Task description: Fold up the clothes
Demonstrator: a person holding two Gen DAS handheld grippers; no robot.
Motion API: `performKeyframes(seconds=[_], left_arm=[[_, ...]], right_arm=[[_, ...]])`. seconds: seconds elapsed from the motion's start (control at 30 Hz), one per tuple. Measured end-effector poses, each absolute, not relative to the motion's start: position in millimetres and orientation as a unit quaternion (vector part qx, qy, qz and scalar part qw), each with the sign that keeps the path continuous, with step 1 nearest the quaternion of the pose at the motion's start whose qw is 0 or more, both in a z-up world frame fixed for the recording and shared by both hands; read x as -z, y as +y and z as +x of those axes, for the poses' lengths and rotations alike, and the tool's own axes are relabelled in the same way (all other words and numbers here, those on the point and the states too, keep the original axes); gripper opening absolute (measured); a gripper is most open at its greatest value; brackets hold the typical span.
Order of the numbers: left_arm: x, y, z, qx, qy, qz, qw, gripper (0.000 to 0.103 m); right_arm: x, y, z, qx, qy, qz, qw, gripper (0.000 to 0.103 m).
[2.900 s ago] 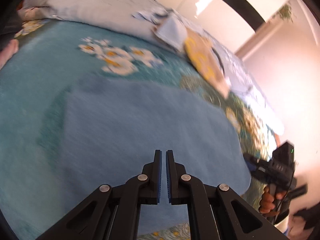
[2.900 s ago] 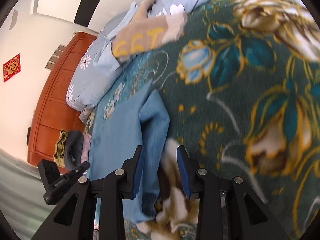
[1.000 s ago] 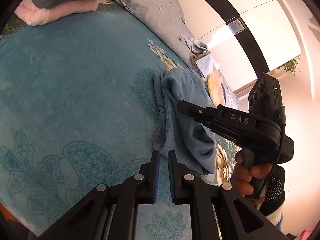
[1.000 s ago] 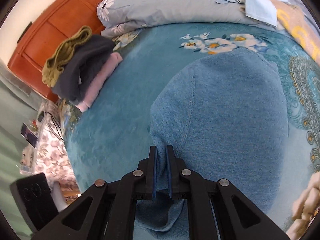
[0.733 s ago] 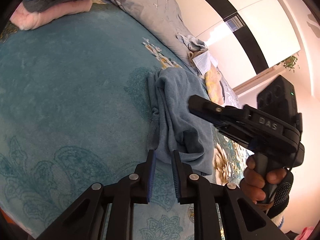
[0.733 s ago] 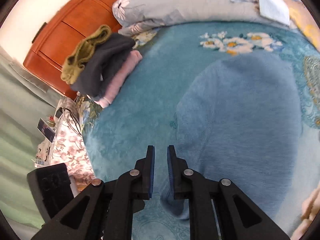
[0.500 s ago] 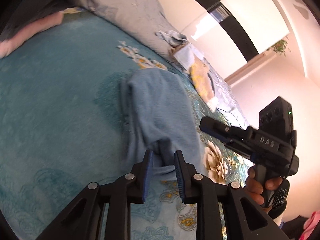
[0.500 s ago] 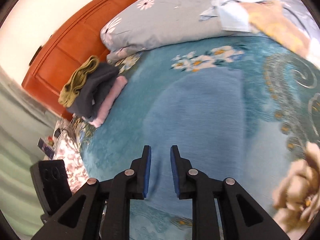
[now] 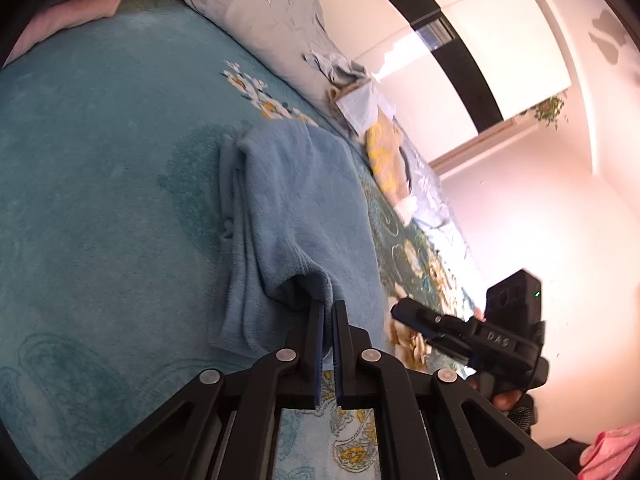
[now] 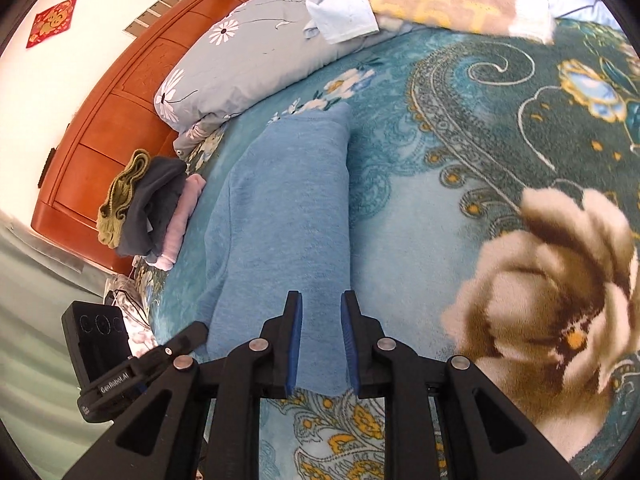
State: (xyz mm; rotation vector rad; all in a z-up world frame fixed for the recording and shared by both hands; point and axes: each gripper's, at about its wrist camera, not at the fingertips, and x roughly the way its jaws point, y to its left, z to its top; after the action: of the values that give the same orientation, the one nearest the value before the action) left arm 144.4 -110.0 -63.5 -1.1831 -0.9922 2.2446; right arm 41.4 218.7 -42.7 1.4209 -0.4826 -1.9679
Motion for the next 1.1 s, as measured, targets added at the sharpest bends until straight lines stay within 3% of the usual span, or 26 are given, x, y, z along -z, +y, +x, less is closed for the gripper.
performKeyframes(seconds=[0.27, 0.33, 0.4, 0.73, 0.9, 0.97, 1.03, 1.1], left_arm=[[91.3, -131.7, 147.9, -0.804, -0.36, -0.451, 0.142, 0.004], [96.9, -132.7, 146.6, -0.803, -0.361, -0.456, 0.134, 0.004], [99.4, -135.2, 147.7, -0.8, -0.366, -0.456, 0.134, 0.004], [93.1, -141.1, 151.0, -0.797, -0.385, -0.441, 0.146, 0.009], [86.1, -154.8, 153.7, -0.8, -0.4, -0.426, 0.136, 0.006], [84.5, -159.5, 154.0, -0.8, -0.406, -0.421, 0.132, 0.006], [83.3, -162.6, 154.0, -0.8, -0.41, -0.418, 0.128, 0.006], [83.2, -162.6, 152.9, -0.799, -0.411, -0.42, 0.126, 0.006]], right_arm=[[61.7, 230.3, 52.6, 0.739, -0.192, 0.558, 0.327, 0.02], [65.4, 234.0, 57.0, 0.734, -0.198, 0.559, 0.331, 0.037], [69.0, 237.7, 61.1, 0.73, -0.207, 0.558, 0.336, 0.042], [85.0, 221.2, 65.9, 0.704, -0.231, 0.563, 0.365, 0.043], [88.9, 215.6, 69.3, 0.703, -0.242, 0.557, 0.372, 0.043], [90.0, 214.5, 70.4, 0.704, -0.247, 0.553, 0.371, 0.039], [92.8, 215.1, 69.7, 0.7, -0.253, 0.556, 0.37, 0.022], [94.3, 217.4, 67.9, 0.695, -0.257, 0.558, 0.374, 0.016]])
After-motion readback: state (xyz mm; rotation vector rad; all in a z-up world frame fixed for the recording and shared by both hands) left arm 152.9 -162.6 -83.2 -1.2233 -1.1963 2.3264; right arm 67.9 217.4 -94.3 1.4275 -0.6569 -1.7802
